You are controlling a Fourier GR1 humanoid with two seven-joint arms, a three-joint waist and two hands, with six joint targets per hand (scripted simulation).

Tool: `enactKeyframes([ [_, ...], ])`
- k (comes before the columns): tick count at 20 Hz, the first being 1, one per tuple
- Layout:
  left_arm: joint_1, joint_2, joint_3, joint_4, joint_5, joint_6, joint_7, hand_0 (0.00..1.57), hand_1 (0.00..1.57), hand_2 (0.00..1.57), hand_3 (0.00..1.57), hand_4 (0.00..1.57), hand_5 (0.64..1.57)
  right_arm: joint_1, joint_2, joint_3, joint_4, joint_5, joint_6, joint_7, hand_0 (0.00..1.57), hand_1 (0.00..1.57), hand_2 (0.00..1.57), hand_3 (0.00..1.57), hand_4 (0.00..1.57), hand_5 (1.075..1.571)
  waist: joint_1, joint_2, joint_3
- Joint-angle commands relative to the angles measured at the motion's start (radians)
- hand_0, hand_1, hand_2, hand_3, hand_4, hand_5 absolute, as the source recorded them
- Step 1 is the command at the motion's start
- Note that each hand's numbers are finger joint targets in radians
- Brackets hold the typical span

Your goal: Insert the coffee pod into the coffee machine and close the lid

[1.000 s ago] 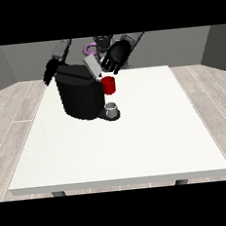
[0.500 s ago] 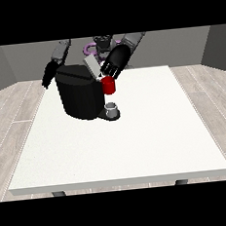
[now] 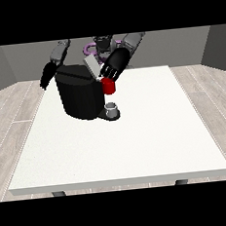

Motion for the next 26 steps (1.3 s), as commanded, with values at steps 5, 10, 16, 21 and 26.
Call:
enactKeyframes([
  [5,-0.079,0.047,0.026,0.017,-0.003,-0.012,0.014,1.21,1.21,1.24,1.21,0.36,1.571,-0.007,0.011,0.006,0.011,-0.002,0.002,-0.020,0.00,0.00,0.00,0.00,0.00,1.571,-0.027,0.030,0.0003],
  [10,-0.054,0.039,0.021,0.010,-0.020,0.050,-0.027,1.19,1.19,1.21,1.17,0.36,1.571,-0.011,-0.007,0.005,-0.001,-0.007,0.021,-0.006,0.00,0.00,0.00,0.00,0.00,1.571,-0.033,0.032,0.0000],
  [16,-0.002,0.059,-0.043,0.001,-0.088,0.072,-0.083,1.22,1.22,1.23,1.10,0.00,1.571,-0.032,-0.028,-0.032,0.002,-0.013,0.000,0.024,0.00,0.00,0.00,0.00,0.00,1.571,0.006,0.024,0.0000],
  [21,-0.027,0.074,-0.045,0.026,-0.118,0.096,-0.080,1.16,1.16,1.18,1.05,0.00,1.571,-0.013,0.026,0.015,-0.016,0.002,-0.016,-0.009,0.00,0.00,0.00,0.00,0.00,1.571,-0.031,0.053,0.0001],
  [26,-0.003,0.037,-0.038,0.014,-0.113,0.141,-0.101,1.12,1.12,1.14,0.98,0.00,1.571,-0.024,-0.008,-0.019,0.004,-0.014,-0.002,-0.022,0.00,0.00,0.00,0.00,0.00,1.571,-0.009,0.063,0.0002],
])
